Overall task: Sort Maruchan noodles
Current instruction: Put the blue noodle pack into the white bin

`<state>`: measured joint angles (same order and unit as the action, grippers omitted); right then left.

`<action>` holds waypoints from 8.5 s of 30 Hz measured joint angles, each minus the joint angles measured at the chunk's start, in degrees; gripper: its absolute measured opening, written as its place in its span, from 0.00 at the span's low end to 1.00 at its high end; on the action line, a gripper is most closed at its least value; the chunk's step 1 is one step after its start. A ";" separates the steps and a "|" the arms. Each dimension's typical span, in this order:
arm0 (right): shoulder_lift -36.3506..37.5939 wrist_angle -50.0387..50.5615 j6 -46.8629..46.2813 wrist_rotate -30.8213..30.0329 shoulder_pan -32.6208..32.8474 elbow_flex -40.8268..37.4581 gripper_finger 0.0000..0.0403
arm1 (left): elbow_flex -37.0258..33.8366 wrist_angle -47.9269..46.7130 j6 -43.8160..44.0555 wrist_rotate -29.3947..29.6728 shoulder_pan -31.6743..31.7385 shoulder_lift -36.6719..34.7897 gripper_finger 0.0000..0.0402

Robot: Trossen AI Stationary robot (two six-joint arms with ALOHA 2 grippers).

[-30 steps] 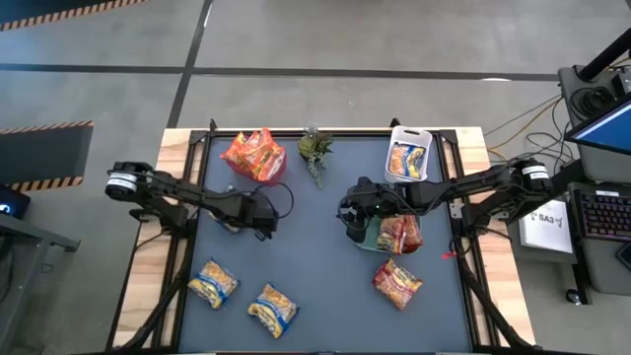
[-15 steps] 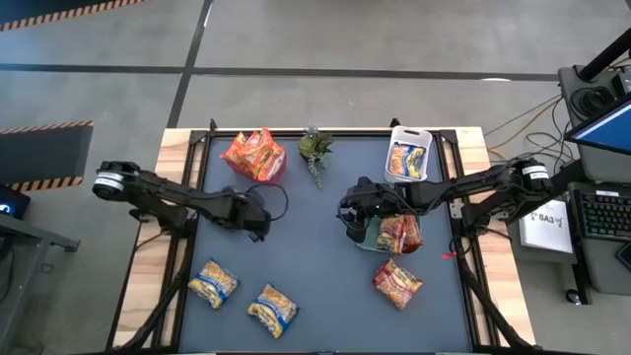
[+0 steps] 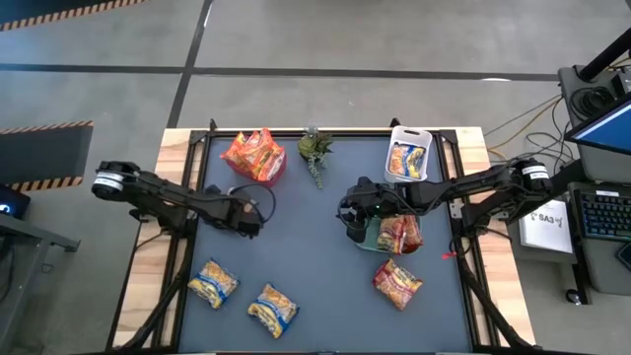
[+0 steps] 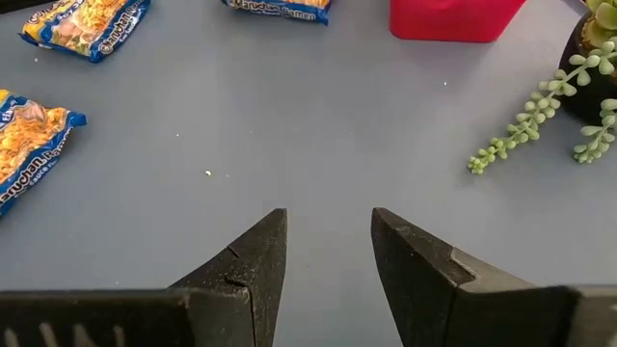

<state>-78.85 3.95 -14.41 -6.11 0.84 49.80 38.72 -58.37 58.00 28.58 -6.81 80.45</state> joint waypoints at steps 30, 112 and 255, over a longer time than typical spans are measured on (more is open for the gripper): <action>-3.89 0.96 -14.14 4.22 -0.02 9.09 0.36 | 0.00 34.69 -33.99 -18.95 -7.16 -2.30 0.00; -36.59 -5.41 -22.16 16.63 -2.97 32.30 0.65 | -16.04 61.92 -26.54 -15.82 -12.22 -2.66 0.00; -28.49 14.99 -31.01 11.90 0.99 30.05 0.62 | -15.16 68.99 -28.86 -7.62 -14.66 4.99 0.17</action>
<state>-107.34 18.94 -45.42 5.79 1.83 79.85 23.56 10.61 29.14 20.96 -21.46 85.44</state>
